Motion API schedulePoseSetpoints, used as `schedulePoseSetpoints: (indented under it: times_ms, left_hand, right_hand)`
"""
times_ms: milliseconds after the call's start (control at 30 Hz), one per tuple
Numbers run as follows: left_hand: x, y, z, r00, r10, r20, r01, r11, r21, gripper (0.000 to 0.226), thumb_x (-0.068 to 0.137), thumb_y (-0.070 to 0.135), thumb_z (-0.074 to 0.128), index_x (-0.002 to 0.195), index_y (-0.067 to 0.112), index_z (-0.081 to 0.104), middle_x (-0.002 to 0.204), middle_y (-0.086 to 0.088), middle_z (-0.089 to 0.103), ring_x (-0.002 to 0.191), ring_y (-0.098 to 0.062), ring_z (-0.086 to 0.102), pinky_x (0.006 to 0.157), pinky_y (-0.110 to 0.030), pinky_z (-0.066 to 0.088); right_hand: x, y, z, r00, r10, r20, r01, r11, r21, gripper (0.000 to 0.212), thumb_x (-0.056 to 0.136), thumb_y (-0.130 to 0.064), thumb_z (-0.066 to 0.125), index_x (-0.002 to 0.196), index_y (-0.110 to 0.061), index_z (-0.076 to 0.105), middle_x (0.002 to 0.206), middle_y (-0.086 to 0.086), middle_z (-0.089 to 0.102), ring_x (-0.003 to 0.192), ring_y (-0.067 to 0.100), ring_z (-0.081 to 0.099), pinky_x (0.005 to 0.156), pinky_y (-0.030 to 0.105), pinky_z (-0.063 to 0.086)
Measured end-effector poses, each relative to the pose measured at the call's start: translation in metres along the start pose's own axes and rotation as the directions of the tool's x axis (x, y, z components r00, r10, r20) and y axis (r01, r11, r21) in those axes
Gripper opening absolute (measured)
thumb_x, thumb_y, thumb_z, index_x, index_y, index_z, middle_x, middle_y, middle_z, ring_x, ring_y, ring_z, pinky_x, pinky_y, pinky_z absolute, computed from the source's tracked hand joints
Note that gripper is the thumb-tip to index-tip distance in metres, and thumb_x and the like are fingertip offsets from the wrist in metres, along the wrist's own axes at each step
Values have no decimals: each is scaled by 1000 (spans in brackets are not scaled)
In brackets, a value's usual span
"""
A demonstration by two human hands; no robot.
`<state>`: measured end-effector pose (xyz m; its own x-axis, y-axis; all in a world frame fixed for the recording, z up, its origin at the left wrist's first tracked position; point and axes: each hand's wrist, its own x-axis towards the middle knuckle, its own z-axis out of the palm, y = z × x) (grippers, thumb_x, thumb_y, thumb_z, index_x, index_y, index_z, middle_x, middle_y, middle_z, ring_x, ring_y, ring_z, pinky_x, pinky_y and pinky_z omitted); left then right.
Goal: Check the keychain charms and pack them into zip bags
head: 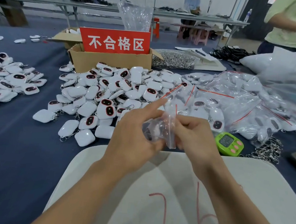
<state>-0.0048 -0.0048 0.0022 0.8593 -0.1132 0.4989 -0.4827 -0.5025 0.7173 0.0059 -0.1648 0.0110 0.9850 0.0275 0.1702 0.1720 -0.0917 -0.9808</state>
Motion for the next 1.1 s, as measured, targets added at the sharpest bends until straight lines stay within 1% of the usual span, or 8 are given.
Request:
schedulePoseSetpoints:
  times_ms: [133, 233, 400, 567, 700, 900, 1000, 1100]
  left_hand:
    - [9, -8, -17, 994, -109, 32, 111, 989, -96, 113, 52, 37, 91, 148, 59, 36, 131, 36, 60, 123, 15, 52, 85, -5, 45]
    - [19, -21, -38, 910, -371, -185, 260, 858, -444, 75, 72, 27, 82, 141, 41, 56, 119, 16, 75, 114, 4, 65, 91, -19, 50]
    - [22, -45, -53, 626, -682, -378, 406, 699, -588, 37, 83, 6, 64, 108, 30, 76, 95, 6, 80, 95, -3, 69, 98, -27, 50]
    - [21, -49, -44, 768, -527, -364, 460, 849, -258, 51, 84, -3, 55, 91, 41, 77, 90, 22, 77, 73, 9, 65, 61, -3, 45]
    - [14, -42, -31, 879, -401, -259, 431, 900, 70, 48, 87, 2, 56, 106, 41, 77, 95, 39, 63, 89, 12, 61, 72, -1, 41]
    - [9, -43, -18, 964, -265, -2, 242, 877, 415, 55, 88, 8, 66, 138, 30, 63, 150, 10, 53, 139, -13, 41, 112, -28, 29]
    - [9, -42, -16, 982, -188, -6, 167, 859, 483, 35, 86, 18, 73, 119, 31, 76, 132, 9, 63, 124, -19, 54, 104, -33, 37]
    - [11, -37, -14, 982, -181, 56, 121, 827, 549, 26, 87, 31, 71, 111, 38, 75, 112, 14, 68, 111, -17, 57, 94, -35, 38]
  right_hand:
    - [7, -1, -12, 940, 56, -338, -42, 998, 48, 27, 82, -3, 65, 70, -22, 80, 53, -9, 62, 47, 4, 48, 54, 17, 41]
    - [10, 5, -18, 889, 110, -445, -144, 989, -44, 22, 87, -13, 66, 75, -26, 79, 66, -12, 71, 60, 5, 57, 70, 28, 49]
    - [3, 13, -5, 989, 105, -100, -140, 870, -473, 59, 86, -30, 74, 141, -38, 54, 123, -20, 63, 100, 1, 63, 91, 23, 50]
    - [6, 5, -11, 938, -19, -345, -75, 963, -257, 44, 86, 0, 67, 113, -36, 70, 89, -15, 76, 65, -3, 67, 66, 21, 56]
    - [6, -3, -30, 812, -135, -567, -39, 958, -284, 32, 90, -7, 68, 108, -33, 72, 81, -14, 75, 68, 4, 67, 80, 36, 61]
    - [0, -6, -31, 793, -334, -509, -105, 748, -655, 45, 92, -18, 65, 135, -33, 63, 126, 0, 68, 124, 29, 54, 110, 19, 28]
    - [-7, -10, -21, 806, -434, -403, 51, 729, -682, 45, 90, -5, 63, 128, -28, 70, 122, 3, 69, 119, 27, 58, 99, 4, 23]
    - [-13, -8, 0, 969, -236, -72, 147, 785, -601, 43, 88, 1, 61, 119, -27, 75, 115, -9, 74, 108, 6, 64, 102, 12, 39]
